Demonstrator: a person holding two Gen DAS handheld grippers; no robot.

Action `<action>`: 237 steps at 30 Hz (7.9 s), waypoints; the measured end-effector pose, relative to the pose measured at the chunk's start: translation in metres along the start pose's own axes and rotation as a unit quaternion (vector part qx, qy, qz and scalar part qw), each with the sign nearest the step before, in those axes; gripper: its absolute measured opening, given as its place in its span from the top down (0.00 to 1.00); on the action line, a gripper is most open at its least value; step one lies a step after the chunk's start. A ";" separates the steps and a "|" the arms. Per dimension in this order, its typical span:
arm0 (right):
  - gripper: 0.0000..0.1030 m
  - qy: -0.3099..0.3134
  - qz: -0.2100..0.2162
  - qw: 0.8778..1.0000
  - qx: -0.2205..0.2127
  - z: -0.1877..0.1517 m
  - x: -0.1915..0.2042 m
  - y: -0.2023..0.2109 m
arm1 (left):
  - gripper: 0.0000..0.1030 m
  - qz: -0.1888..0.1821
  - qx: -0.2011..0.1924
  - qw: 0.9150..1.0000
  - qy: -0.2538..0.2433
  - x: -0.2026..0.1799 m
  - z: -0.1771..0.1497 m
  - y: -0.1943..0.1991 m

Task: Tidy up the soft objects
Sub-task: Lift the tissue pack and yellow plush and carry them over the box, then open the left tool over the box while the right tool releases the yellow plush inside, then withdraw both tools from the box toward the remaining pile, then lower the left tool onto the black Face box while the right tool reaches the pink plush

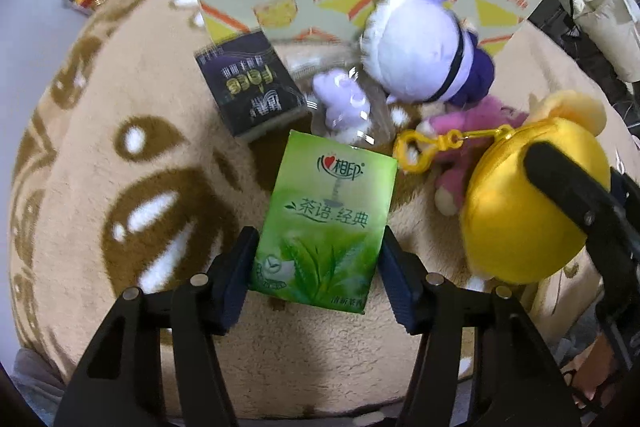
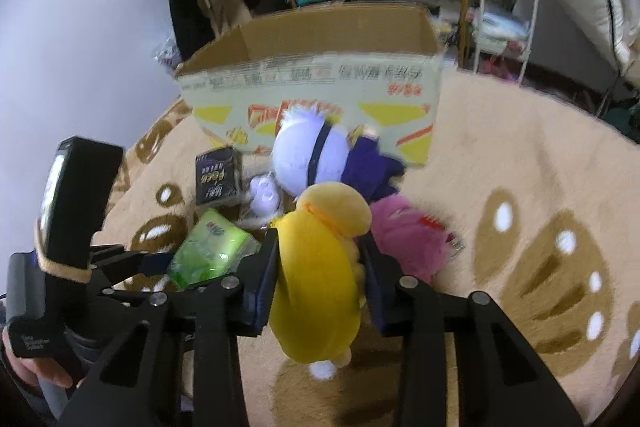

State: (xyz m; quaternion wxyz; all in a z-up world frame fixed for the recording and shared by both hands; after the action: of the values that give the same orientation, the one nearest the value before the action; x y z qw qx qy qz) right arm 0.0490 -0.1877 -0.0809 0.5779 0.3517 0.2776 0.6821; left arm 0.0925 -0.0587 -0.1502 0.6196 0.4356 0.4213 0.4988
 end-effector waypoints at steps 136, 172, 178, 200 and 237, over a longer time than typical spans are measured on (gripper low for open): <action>0.00 0.004 0.013 0.989 -0.151 0.049 -0.023 0.074 | 0.04 0.106 -0.262 0.959 -0.002 0.032 0.012 0.115; 0.00 -0.031 -0.020 0.994 -0.104 0.031 -0.038 0.043 | 0.04 0.072 -0.208 0.973 0.069 0.053 0.036 0.081; 0.00 -0.049 -0.011 0.996 -0.074 0.031 -0.047 0.019 | 0.04 0.064 -0.186 0.977 0.080 0.054 0.053 0.059; 0.00 -0.053 0.006 0.999 0.010 0.023 -0.043 -0.048 | 0.04 0.058 -0.114 0.987 0.094 0.053 0.082 -0.003; 0.00 -0.027 -0.008 0.994 0.108 0.003 -0.041 -0.092 | 0.54 0.013 -0.061 0.994 0.092 0.055 0.082 -0.042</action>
State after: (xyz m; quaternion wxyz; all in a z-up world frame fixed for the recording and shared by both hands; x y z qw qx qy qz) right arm 0.1092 -0.2118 -0.1579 0.5497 0.4283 0.3364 0.6335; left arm 0.1893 -0.0195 -0.1739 0.5973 0.3545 0.4396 0.5695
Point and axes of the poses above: each gripper's, at about its wrist camera, not at the fingertips, and y roughly against the way its jaws point, x to its left, z to its top, the point moved 2 cm from there along -y, roughly the way its jaws point, and after that the axes turned 6 degrees about y, right-handed, at the moved point
